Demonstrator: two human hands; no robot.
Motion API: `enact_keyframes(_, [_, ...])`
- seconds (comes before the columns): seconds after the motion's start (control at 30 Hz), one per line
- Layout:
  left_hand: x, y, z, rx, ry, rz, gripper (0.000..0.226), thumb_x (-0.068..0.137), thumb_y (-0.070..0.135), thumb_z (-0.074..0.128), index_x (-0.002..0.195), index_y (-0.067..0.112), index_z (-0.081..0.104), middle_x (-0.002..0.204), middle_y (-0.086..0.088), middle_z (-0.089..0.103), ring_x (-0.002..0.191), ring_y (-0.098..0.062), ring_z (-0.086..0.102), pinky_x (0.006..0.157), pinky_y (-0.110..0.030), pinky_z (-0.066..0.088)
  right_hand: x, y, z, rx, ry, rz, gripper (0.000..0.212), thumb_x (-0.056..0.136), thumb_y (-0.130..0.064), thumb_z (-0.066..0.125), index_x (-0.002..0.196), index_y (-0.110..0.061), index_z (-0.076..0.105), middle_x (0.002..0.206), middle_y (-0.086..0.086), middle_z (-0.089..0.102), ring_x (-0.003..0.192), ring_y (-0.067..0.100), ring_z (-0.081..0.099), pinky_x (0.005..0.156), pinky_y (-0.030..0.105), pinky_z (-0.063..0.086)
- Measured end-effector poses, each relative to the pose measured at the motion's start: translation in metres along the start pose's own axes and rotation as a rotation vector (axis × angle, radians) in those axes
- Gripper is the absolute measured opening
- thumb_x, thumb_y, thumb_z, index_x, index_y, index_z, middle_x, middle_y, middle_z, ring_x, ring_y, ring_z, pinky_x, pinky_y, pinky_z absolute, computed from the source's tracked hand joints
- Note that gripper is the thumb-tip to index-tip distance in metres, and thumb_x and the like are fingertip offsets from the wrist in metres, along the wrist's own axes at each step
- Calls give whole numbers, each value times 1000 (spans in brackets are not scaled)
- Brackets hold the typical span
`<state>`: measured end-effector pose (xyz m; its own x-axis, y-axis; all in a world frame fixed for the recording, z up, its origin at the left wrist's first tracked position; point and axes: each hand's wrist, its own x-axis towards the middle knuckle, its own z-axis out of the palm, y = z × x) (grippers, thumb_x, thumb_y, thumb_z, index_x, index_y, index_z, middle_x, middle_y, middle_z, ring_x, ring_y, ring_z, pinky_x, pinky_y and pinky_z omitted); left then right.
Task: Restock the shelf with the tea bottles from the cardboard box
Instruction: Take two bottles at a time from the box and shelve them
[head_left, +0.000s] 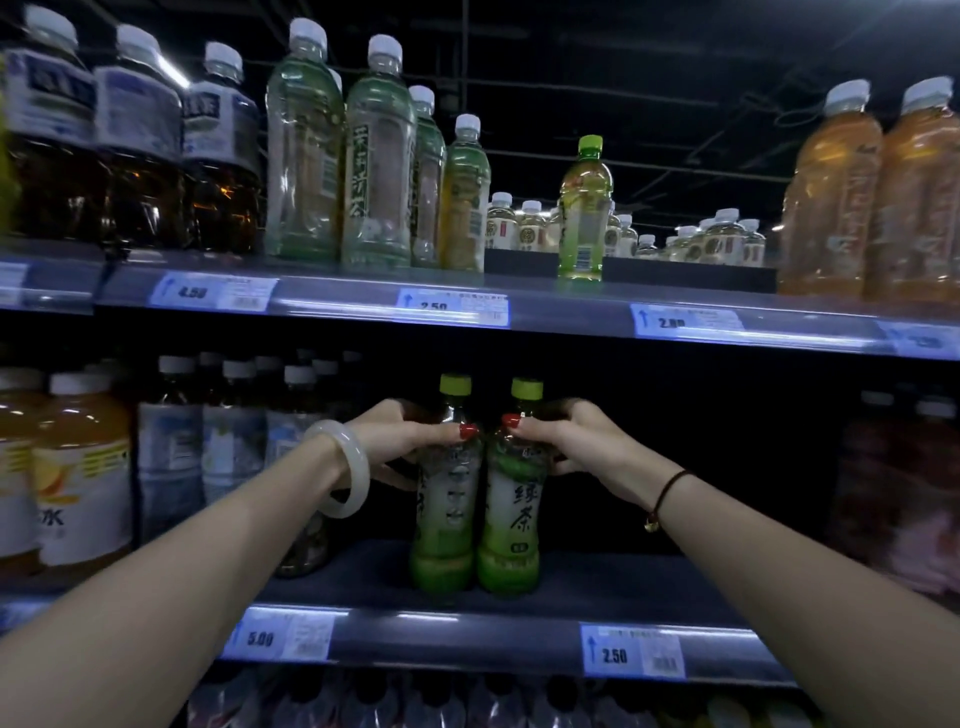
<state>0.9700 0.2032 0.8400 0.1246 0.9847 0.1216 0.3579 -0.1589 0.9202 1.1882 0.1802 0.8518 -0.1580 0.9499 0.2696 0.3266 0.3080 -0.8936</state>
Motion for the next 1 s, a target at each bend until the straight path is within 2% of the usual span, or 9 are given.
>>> enact_keyframes(0.07, [6, -13, 5, -49, 38, 15, 49, 67, 46, 79, 105, 16, 67, 97, -1, 74, 95, -15, 68, 76, -34, 57, 3, 10, 2, 26, 14, -6, 28, 83, -29, 69, 104, -18, 54, 105, 5, 67, 102, 21, 65, 95, 42, 52])
enact_keyframes(0.27, [5, -50, 23, -92, -35, 27, 65, 52, 22, 90, 110, 14, 61, 98, 0, 72, 91, -14, 68, 79, -28, 55, 8, 50, 19, 79, -54, 57, 83, 66, -9, 83, 135, -20, 37, 118, 7, 67, 105, 19, 65, 82, 36, 58])
enact_keyframes(0.4, [-1, -71, 32, -89, -60, 17, 50, 67, 6, 82, 111, 12, 61, 100, -4, 72, 92, -13, 68, 84, -27, 56, 5, 55, 24, 54, -13, 69, 50, 72, -14, 80, 116, -11, 56, 116, 8, 68, 107, 23, 64, 96, 41, 51])
enact_keyframes(0.53, [0, -63, 28, -6, -103, 22, 30, 71, 6, 79, 91, 22, 63, 92, 4, 69, 86, -5, 64, 80, -21, 53, -1, 53, 21, 74, -75, 25, 26, 79, -10, 73, 99, -19, 59, 98, -4, 68, 86, 5, 64, 61, 12, 52])
enact_keyframes(0.73, [-7, -51, 29, 119, -104, -101, 36, 69, 18, 82, 99, 18, 62, 94, 4, 67, 84, -6, 61, 68, -19, 48, -13, 47, 24, 14, -51, 62, 32, 79, -17, 73, 107, -16, 58, 114, 3, 64, 107, 19, 60, 87, 30, 52])
enact_keyframes(0.8, [-10, -46, 23, 257, -100, -188, 57, 59, 30, 87, 106, 11, 62, 101, -2, 68, 88, -14, 64, 69, -25, 52, -20, 41, 23, -87, -81, 96, 39, 82, -16, 71, 117, -9, 57, 109, 0, 60, 100, 14, 55, 70, 17, 48])
enact_keyframes(0.83, [-13, -42, 20, 328, -98, -209, 52, 59, 30, 87, 99, 7, 63, 95, -5, 70, 83, -16, 65, 70, -28, 54, -23, 39, 21, -157, -83, 115, 40, 82, -16, 71, 117, -4, 58, 106, 1, 60, 97, 13, 54, 61, 13, 45])
enact_keyframes(0.9, [-22, -29, 13, 491, -125, -240, 32, 69, 26, 83, 82, 3, 65, 75, -9, 68, 67, -20, 65, 69, -33, 55, -28, 39, 16, -317, -75, 134, 39, 79, -22, 75, 106, 3, 63, 93, 7, 62, 85, 15, 54, 59, 17, 45])
enact_keyframes(1.0, [-39, -7, 12, 656, -209, -264, 34, 75, 23, 78, 88, -7, 68, 67, -12, 66, 65, -27, 66, 74, -40, 59, -43, 32, 5, -503, -127, 192, 30, 78, -29, 75, 89, -3, 64, 73, 4, 57, 67, 13, 52, 59, 24, 44])
